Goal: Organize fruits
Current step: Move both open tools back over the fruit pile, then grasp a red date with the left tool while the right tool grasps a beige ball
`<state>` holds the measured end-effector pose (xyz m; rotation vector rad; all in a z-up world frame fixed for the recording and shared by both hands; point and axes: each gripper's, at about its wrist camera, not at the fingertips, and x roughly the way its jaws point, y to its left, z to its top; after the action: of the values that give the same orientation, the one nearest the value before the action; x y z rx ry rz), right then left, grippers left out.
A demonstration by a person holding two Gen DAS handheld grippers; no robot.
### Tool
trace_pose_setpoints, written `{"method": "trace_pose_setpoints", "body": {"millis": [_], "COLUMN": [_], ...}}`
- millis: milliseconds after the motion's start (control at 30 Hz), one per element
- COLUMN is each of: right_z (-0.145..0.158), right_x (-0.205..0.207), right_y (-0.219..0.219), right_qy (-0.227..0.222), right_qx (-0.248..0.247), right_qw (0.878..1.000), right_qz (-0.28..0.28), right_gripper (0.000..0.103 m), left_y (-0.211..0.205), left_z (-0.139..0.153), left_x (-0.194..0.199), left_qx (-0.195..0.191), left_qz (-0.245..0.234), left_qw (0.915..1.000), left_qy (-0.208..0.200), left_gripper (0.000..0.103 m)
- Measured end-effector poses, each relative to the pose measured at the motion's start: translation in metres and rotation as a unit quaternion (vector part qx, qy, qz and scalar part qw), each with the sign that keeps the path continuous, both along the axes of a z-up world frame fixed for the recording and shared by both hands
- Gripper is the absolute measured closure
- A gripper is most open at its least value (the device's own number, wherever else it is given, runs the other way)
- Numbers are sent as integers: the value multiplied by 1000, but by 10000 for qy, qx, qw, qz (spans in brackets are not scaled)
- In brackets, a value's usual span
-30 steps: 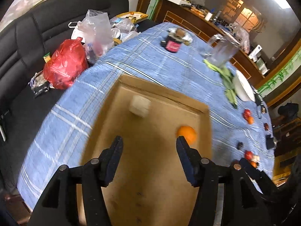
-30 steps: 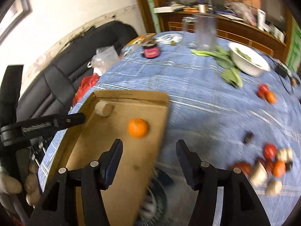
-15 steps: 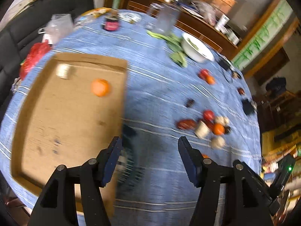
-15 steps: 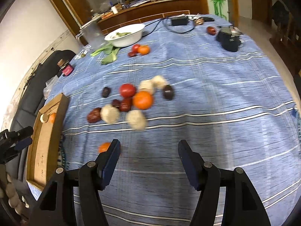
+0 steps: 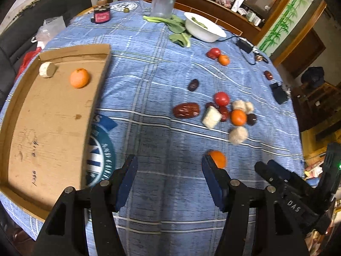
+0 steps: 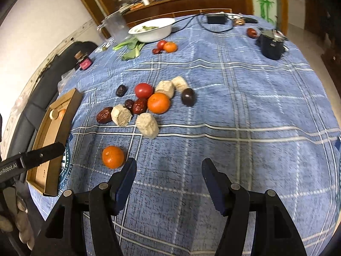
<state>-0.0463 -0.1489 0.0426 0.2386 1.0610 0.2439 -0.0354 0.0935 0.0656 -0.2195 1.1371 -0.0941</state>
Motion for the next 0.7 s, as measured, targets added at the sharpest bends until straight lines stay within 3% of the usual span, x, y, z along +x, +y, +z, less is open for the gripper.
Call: {"method": "trace_pose_setpoints", "body": {"millis": [133,233,300,400,600,700], "right_z": [-3,-4,-4,-6,-9,-12], "right_x": [13,19,22,27,40,46], "right_y": [17,28,33,39,46,49], "right_qy": [-32,-69,-82,-126,-135,-111], "right_qx": [-79,-118,-155,-259,-442,-468], "right_qw": [9997,9992,9990,9986,9984,9986], "right_qz": [237,374,411,444,336,228], "right_gripper": [35,35,35,35,35,36], "left_y": [-4,-18,-28,-40,-59,-60], "left_z": [-1,-2,-9,-19,-36,-38], "left_x": [13,26,39,57,83,89], "left_qx": [520,701,829,982,1134,1003], "left_qz": [-357,-1007,-1426,-1879,-2536,-2683], "left_qw": [9976,9910,9849,9763,9599,9571], "left_qy": [-300,-538,-531,-432,-374,-444], "left_gripper": [42,42,42,51,53,53]}}
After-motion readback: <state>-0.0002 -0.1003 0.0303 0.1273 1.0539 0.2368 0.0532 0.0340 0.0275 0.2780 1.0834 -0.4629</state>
